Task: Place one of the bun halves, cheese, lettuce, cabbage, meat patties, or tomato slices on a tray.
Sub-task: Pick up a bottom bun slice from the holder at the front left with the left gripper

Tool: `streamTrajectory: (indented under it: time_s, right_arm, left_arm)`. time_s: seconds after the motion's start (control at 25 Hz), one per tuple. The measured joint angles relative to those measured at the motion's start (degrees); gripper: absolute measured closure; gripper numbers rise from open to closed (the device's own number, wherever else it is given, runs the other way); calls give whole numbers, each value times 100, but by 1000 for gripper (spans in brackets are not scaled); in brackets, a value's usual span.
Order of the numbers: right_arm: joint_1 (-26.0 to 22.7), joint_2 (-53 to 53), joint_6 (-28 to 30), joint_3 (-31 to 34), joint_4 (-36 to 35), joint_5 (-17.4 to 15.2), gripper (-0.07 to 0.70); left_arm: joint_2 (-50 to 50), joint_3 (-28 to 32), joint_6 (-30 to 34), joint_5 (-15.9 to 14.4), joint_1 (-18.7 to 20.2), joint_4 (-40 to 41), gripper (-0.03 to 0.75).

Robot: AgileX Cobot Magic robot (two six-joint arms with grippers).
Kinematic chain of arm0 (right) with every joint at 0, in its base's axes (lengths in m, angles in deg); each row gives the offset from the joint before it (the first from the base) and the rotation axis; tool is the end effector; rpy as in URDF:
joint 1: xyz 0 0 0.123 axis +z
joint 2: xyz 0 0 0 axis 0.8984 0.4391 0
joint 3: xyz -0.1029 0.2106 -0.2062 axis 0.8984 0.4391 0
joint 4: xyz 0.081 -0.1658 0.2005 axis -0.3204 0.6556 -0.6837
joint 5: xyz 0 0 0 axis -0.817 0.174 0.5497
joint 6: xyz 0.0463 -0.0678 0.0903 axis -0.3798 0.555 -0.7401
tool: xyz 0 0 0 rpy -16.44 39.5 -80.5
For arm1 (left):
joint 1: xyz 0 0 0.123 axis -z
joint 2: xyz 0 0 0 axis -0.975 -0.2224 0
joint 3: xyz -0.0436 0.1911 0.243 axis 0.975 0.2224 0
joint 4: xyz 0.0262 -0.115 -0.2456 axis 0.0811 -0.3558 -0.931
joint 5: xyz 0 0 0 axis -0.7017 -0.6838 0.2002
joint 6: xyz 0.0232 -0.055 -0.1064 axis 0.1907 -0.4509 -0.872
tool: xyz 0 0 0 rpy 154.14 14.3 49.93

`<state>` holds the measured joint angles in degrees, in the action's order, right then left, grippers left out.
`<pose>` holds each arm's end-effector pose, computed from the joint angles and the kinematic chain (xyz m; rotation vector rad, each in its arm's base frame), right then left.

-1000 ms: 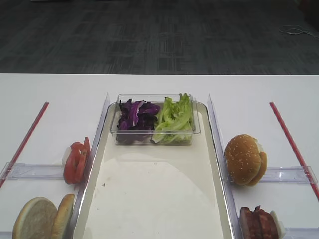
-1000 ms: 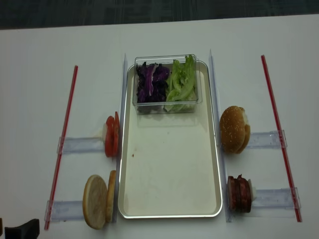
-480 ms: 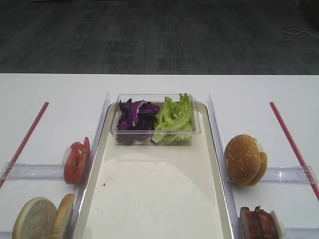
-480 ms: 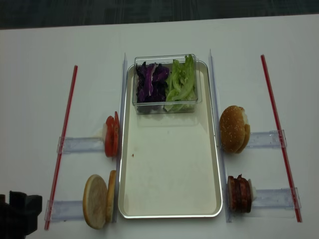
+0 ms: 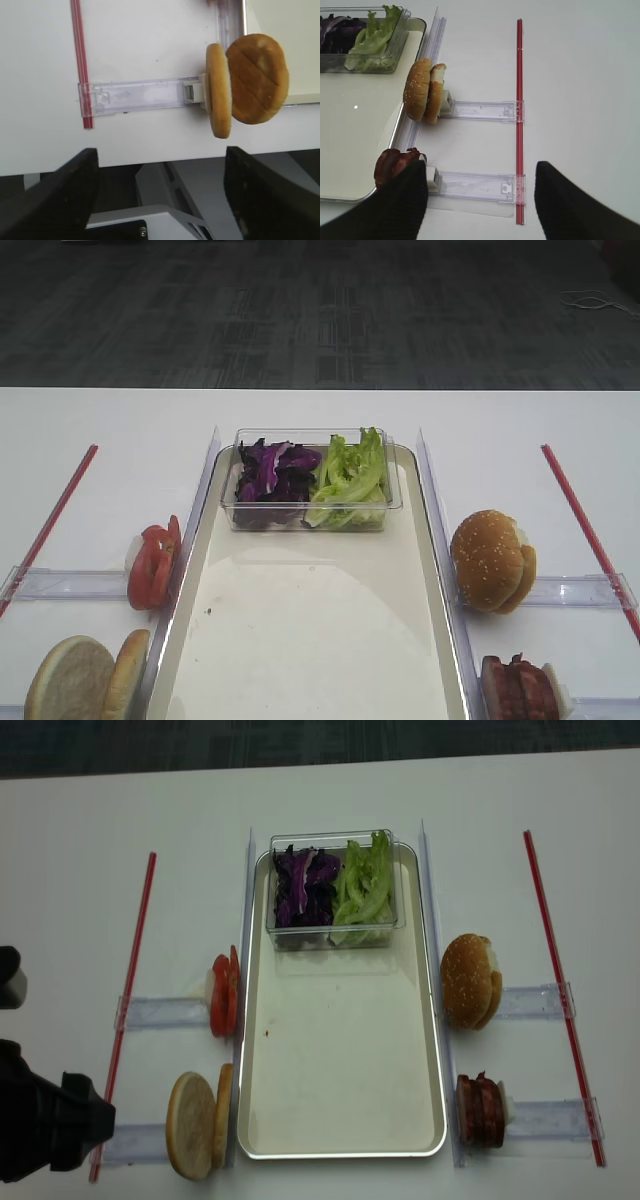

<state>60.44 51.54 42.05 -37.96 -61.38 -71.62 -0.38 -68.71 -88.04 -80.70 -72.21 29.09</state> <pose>0.0197 0.0226 0.2627 -0.0587 2.1568 0.1703 0.1139 -0.0184 0.2705 0.0012 2.8308 -0.1384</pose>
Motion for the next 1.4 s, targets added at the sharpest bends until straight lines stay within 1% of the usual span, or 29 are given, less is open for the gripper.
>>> streamTrajectory:
  time_s: [0.44,0.8,1.2,1.4]
  right_arm:
    - [0,0,-8,0,0,0,162]
    - [0,0,-8,0,0,0,162]
    - [0,0,-8,0,0,0,162]
    - [0,0,-8,0,0,0,162]
  left_arm:
    - [-1056,-542,208,55,0,9,190]
    - [-1771,-596,310,113,0,-9,190]
    - [-1838,-600,103,130,0,-50,190]
    - [-1838,-600,34,130,0,-292,190]
